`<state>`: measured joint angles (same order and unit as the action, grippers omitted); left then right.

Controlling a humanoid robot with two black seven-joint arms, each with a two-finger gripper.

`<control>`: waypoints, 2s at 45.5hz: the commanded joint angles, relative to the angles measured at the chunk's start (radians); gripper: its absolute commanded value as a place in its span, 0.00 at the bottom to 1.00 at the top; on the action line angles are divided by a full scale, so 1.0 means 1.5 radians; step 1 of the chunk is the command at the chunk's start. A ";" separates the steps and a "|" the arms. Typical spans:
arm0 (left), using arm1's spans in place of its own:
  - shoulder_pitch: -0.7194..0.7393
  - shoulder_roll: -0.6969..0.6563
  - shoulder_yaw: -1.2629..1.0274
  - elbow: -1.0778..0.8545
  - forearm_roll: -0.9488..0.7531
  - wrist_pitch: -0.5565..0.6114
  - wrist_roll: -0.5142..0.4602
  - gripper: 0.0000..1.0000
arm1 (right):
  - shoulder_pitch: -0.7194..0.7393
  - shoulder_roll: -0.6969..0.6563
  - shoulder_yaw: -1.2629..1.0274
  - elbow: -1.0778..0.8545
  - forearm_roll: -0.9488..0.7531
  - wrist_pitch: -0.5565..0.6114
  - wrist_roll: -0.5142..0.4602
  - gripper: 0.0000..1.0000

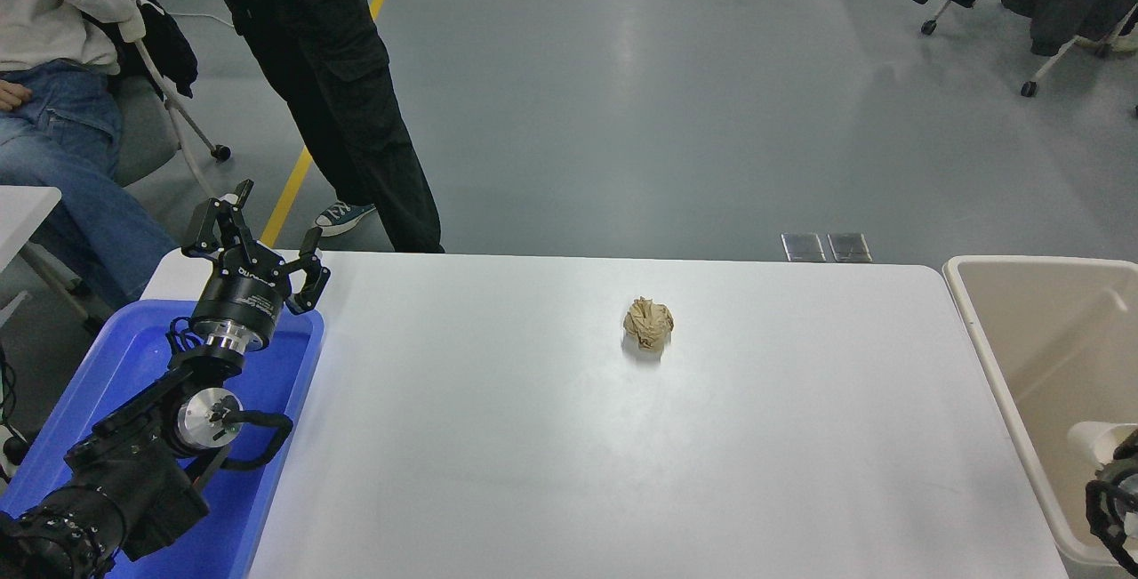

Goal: Dispose of the paper cup in the dustbin

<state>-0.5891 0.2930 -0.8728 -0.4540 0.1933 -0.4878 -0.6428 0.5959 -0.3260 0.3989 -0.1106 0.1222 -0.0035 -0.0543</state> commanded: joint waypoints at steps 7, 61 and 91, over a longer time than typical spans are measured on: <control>0.000 0.000 0.000 0.000 0.000 0.000 0.000 1.00 | 0.037 -0.004 -0.006 0.000 -0.002 0.019 0.000 1.00; -0.001 0.000 0.003 0.000 0.000 0.000 0.000 1.00 | 0.335 0.163 0.140 0.018 0.016 0.416 0.092 1.00; -0.001 0.000 0.003 0.000 0.000 0.000 0.000 1.00 | 0.248 0.217 0.224 0.024 0.033 0.412 0.136 1.00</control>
<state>-0.5906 0.2930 -0.8682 -0.4540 0.1932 -0.4878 -0.6427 1.0153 -0.0113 0.7027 -0.0790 0.1611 0.6138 0.1164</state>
